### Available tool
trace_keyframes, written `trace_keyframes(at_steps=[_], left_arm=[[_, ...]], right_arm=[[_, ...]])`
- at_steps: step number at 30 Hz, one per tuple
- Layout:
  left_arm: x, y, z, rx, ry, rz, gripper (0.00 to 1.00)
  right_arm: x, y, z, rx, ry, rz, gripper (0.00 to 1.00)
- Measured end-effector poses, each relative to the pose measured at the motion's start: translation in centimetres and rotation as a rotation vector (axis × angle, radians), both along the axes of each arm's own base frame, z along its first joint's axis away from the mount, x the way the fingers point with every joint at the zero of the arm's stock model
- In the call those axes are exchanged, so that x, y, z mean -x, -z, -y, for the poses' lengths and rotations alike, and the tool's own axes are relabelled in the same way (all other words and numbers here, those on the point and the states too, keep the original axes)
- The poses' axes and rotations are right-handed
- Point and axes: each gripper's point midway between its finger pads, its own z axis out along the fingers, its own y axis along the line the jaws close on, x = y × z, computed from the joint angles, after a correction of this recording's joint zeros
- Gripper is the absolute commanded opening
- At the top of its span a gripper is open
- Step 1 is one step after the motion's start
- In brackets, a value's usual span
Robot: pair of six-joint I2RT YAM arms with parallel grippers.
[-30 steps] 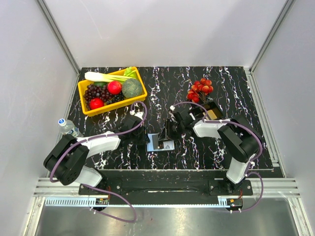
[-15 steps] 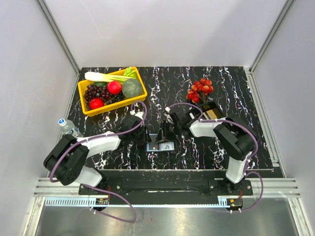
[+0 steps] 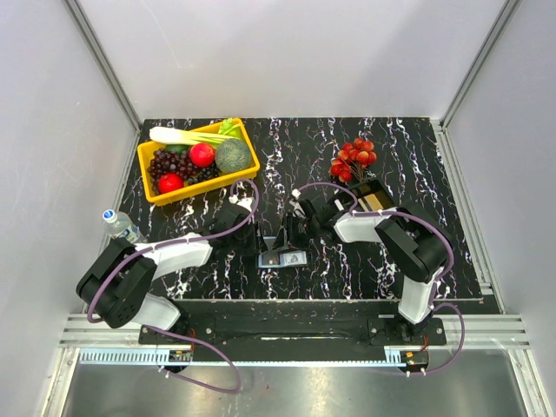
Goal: Put the credit cards into the card holder
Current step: Insert the credit card into the card holder.
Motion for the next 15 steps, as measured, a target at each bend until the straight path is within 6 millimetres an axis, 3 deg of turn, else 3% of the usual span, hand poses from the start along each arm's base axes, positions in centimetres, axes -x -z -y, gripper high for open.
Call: trace_keyframes(at_steps=[5,8,13,15], left_arm=[[0.0,-0.1,0.0,0.002,-0.002,0.002,0.39],[0.0,-0.2,-0.1,0.004,-0.004,0.005,0.45],[0.1,-0.9,-0.3,0.012,-0.005,0.017,0.46],[0.2,-1.3,-0.4,0.014,-0.005,0.026,0.55]], right_arm=[[-0.8,-0.7,0.9,0.052,0.049,0.07,0.47],[-1.8,-2.8,1.5,0.065,0.079,0.16,0.48],[-3.1,-6.1,2.9,0.084,0.121,0.289,0.48],[-3.9,-6.9,4.6,0.115,0.147,0.319,0.48]])
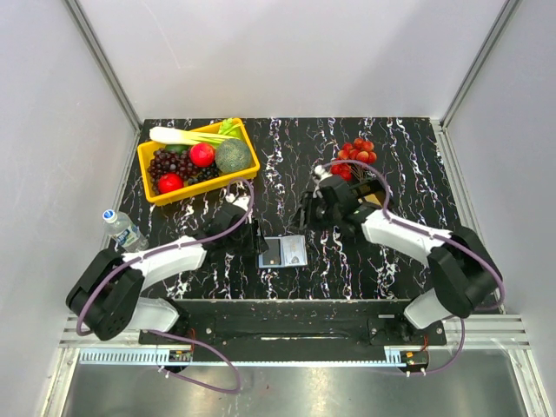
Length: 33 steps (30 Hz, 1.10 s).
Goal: Put the credit cards into the card holder
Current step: Insert the credit card into the card holder, then pick up the credit card from the storage box.
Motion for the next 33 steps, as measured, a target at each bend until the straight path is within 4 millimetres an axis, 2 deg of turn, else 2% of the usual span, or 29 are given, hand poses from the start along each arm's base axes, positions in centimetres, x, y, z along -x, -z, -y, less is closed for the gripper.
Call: trace_keyframes(at_steps=[2,7,12,17,22,26,29,33], left_arm=[[0.0,-0.7,-0.1,0.003,0.0,0.018,0.57],[-0.8,-3.4,-0.1,0.033,-0.004,0.1,0.59],[-2.8,-6.6,1.6,0.067,0.027,0.169,0.59],[-5.8,-8.7,5.1,0.125,0.084,0.201,0.59],[-7.9,-7.3,9.2,0.168,0.151,0.155,0.57],[-8.2,-5.2,12.8,0.216,0.211,0.088,0.56],[-8.2,-4.0,14.7,0.235,0.24,0.048,0.55],[-8.4,-3.9,16.8,0.282,0.264,0.03,0.55]], right_arm=[[-1.4,-0.8,2.2,0.023,0.052,0.028,0.46],[-5.2,-2.4,9.6,0.112,0.222,0.096,0.43],[-6.3,-1.3,14.1,0.197,0.283,0.069,0.46],[-7.5,0.4,17.7,0.244,0.33,0.001,0.47],[-8.3,2.1,18.8,0.254,0.307,-0.062,0.48],[-8.4,3.0,18.7,0.24,0.272,-0.101,0.48],[-8.7,3.1,18.5,0.218,0.257,-0.115,0.48],[-8.9,3.5,18.3,0.18,0.242,-0.138,0.46]])
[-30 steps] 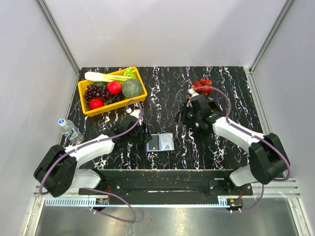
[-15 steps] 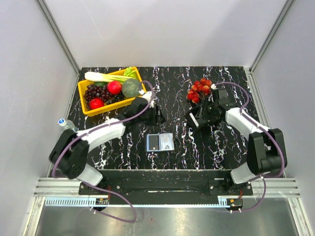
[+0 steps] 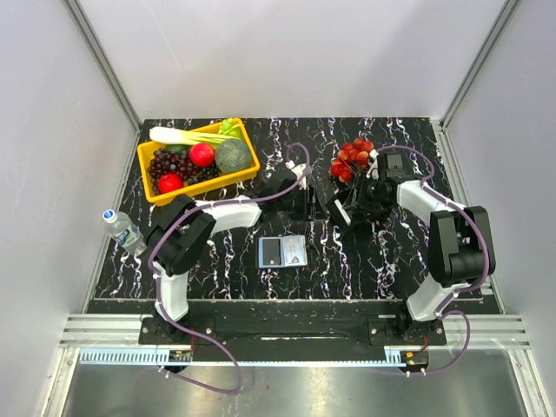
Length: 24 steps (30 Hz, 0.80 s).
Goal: Put the credit cards into the card holder
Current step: Pick up the credit card from the storage box.
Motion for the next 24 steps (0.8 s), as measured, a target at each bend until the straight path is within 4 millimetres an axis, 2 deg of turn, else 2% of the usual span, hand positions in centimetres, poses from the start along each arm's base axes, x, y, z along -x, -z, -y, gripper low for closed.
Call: trace_keyframes(at_steps=[5,8,12,18,24], left_arm=[[-0.7,0.0,1.6,0.051,0.008,-0.02,0.54],[-0.9,0.6,2.2,0.066,0.008,-0.041,0.54],[-1.1,1.6,2.8,0.072,0.002,-0.067,0.53],[-1.0,1.9,3.2,0.08,0.002,-0.086,0.52],[-1.0,1.8,3.3,0.091,0.002,-0.085,0.52]], right_arm=[[0.0,0.5,-0.4,-0.04,-0.018,-0.026,0.42],[0.0,0.6,-0.6,-0.056,-0.025,-0.03,0.37],[-0.1,0.5,-0.7,-0.069,-0.03,-0.025,0.35],[-0.1,0.4,-0.8,-0.077,-0.035,-0.024,0.62],[-0.6,0.4,-0.6,-0.081,-0.035,-0.017,0.63]])
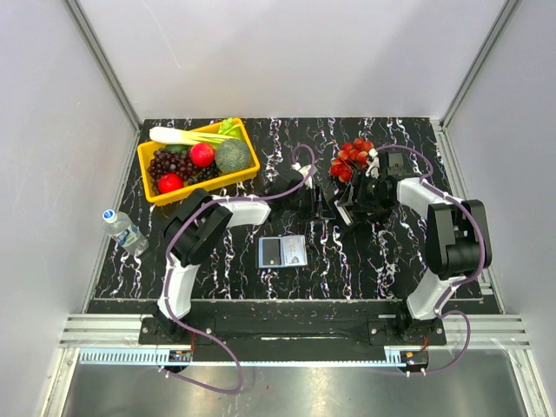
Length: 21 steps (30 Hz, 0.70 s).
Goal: Put the credit cards into the card holder
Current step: Pick up the credit card from the storage box.
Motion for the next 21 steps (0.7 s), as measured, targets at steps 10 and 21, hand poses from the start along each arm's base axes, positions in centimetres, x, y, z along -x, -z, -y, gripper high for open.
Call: trace_keyframes(at_steps=[10,21], left_arm=[[-0.8,0.2,0.8,0.008,0.0,0.002,0.51],[-0.8,0.2,0.8,0.007,0.001,0.001,0.51]], right_arm=[[0.4,1.5,-1.1,-0.075,-0.046,-0.063,0.48],[0.1,0.3,-1.8,-0.126,-0.072,-0.037,0.35]])
